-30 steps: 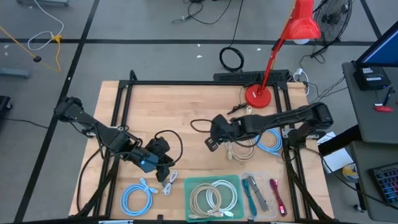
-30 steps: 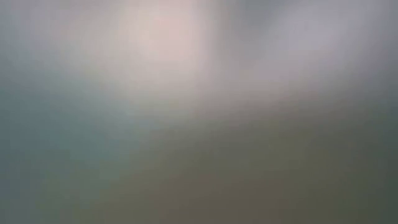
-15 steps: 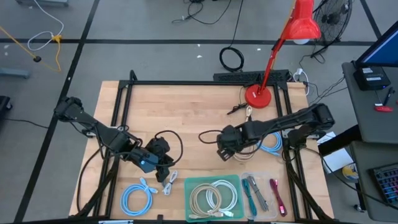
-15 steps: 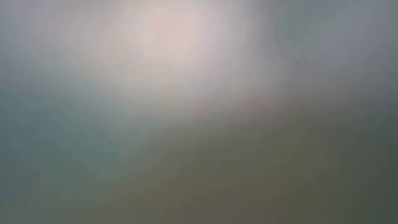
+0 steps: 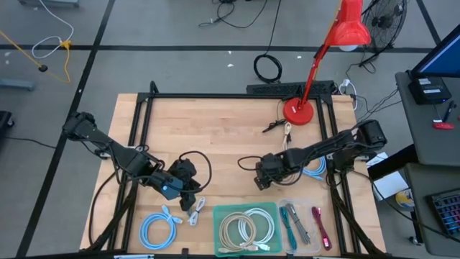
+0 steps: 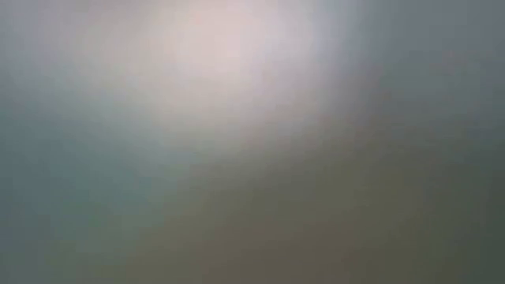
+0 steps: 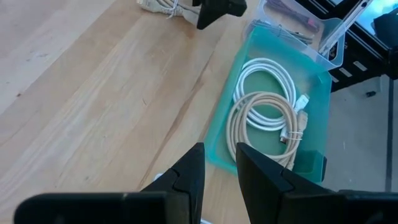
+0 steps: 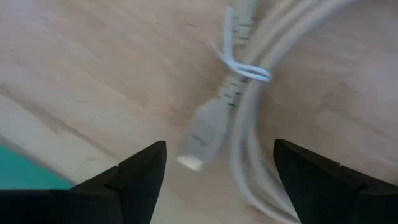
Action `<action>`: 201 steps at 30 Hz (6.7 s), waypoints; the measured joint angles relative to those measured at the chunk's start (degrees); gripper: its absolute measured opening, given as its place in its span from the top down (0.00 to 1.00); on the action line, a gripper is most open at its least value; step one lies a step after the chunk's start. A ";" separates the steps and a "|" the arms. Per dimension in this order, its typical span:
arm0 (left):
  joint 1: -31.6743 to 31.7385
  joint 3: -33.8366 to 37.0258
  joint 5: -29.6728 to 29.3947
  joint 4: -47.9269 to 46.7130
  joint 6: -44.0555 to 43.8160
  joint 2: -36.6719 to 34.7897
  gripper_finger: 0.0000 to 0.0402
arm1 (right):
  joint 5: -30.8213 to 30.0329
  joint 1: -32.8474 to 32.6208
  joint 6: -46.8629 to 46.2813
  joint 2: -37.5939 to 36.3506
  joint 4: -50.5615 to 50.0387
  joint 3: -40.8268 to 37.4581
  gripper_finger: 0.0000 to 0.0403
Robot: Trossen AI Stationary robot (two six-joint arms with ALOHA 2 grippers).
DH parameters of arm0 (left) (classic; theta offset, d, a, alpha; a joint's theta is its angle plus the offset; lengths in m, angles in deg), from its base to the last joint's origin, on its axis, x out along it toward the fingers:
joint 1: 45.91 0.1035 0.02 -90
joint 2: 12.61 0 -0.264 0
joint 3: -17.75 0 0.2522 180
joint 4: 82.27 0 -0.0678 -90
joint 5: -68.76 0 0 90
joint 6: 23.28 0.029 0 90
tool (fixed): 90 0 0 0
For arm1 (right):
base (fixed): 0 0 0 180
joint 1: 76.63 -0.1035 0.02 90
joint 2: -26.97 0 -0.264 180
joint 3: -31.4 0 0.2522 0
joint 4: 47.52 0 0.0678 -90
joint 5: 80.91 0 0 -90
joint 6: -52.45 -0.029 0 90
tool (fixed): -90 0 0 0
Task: Pick & Place USB Port
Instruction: Put the brown hdmi cable into the green bin, then put the brown charger cable into the white transparent bin
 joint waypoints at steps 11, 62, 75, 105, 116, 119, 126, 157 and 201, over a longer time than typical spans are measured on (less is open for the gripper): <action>0.00 0.00 0.68 0.02 -0.01 0.00 0.77 | -9.66 0.94 0.66 -0.02 5.00 -1.25 0.33; -1.08 0.00 -0.39 1.94 -5.19 0.00 0.77 | 0.18 -22.67 4.48 3.99 7.21 25.65 0.88; -10.25 0.00 -14.50 13.75 -14.92 0.00 0.77 | 1.92 -27.61 14.06 14.95 5.17 30.92 0.88; -14.99 0.00 -27.14 21.90 -16.00 0.00 0.77 | 2.15 -27.17 17.08 13.36 1.68 30.09 0.45; -14.40 0.02 -22.69 16.79 -18.57 0.00 0.77 | -11.92 -21.21 25.38 -3.86 6.91 30.11 0.52; -14.38 0.00 -20.54 15.53 -19.03 0.00 0.77 | -16.09 -18.92 25.11 -7.33 0.52 30.11 0.53; -12.15 0.00 -14.92 11.37 -18.21 0.00 0.77 | -22.04 -11.56 18.01 -11.45 -27.36 30.11 0.53; -2.38 0.02 2.51 8.37 -0.05 -0.76 0.77 | -7.42 14.78 4.01 -11.85 -16.93 -6.45 0.47; -4.50 0.02 0.94 6.73 -2.87 -0.76 0.77 | -10.30 28.30 5.80 -6.35 -4.62 -11.31 0.52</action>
